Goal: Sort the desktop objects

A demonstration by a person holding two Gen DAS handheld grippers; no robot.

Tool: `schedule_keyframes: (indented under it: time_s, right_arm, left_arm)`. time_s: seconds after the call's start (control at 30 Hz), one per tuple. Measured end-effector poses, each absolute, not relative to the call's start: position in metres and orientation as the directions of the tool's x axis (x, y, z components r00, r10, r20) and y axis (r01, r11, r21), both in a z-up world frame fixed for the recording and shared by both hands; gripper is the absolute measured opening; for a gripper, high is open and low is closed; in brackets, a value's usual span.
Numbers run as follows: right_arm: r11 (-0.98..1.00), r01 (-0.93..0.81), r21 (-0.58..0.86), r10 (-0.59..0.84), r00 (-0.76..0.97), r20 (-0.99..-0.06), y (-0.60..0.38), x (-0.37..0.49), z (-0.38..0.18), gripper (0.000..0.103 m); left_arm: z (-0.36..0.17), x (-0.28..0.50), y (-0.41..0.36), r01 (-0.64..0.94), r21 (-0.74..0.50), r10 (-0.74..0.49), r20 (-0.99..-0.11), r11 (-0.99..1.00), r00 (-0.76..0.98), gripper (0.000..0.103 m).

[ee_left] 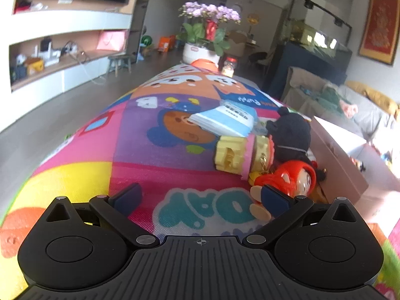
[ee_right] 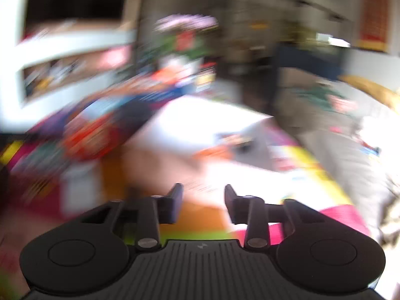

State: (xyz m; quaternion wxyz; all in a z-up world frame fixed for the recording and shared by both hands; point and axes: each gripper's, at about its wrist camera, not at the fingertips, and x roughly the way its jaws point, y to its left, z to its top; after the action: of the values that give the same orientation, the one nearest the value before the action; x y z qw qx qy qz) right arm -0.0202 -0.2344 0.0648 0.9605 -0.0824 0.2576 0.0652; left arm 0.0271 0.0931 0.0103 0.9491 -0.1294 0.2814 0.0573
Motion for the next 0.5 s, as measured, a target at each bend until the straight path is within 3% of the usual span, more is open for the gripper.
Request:
schedule_keyframes:
  time_s: [0.03, 0.07, 0.17, 0.33, 0.4, 0.5]
  right_arm:
    - [0.990, -0.101, -0.096, 0.042, 0.873, -0.486, -0.248, -0.011, 0.067, 0.055]
    - [0.997, -0.044, -0.069, 0.006, 0.879, -0.477, -0.261, -0.001, 0.068, 0.058]
    - [0.999, 0.029, 0.015, -0.017, 0.855, -0.519, -0.288, 0.035, 0.061, 0.058]
    - [0.995, -0.013, 0.100, 0.070, 0.804, -0.590, -0.286, 0.071, 0.044, 0.058]
    - [0.996, -0.047, 0.081, 0.086, 0.805, -0.587, -0.269, 0.074, 0.043, 0.067]
    - [0.991, -0.098, 0.094, 0.135, 0.808, -0.573, -0.256, 0.078, 0.042, 0.068]
  left_arm:
    - [0.011, 0.026, 0.089, -0.166, -0.195, 0.033, -0.550, 0.967, 0.834, 0.103]
    - [0.012, 0.025, 0.084, -0.146, -0.178, 0.025, -0.551, 0.973, 0.834, 0.103]
    - [0.014, 0.017, 0.069, -0.057, -0.149, -0.036, -0.558, 0.987, 0.829, 0.103]
    - [0.018, -0.004, 0.044, 0.109, -0.097, -0.145, -0.573, 0.989, 0.807, 0.103]
    - [0.018, -0.010, 0.037, 0.164, -0.082, -0.181, -0.581, 0.983, 0.794, 0.103]
    - [0.017, -0.014, 0.023, 0.237, -0.060, -0.225, -0.598, 0.970, 0.769, 0.103]
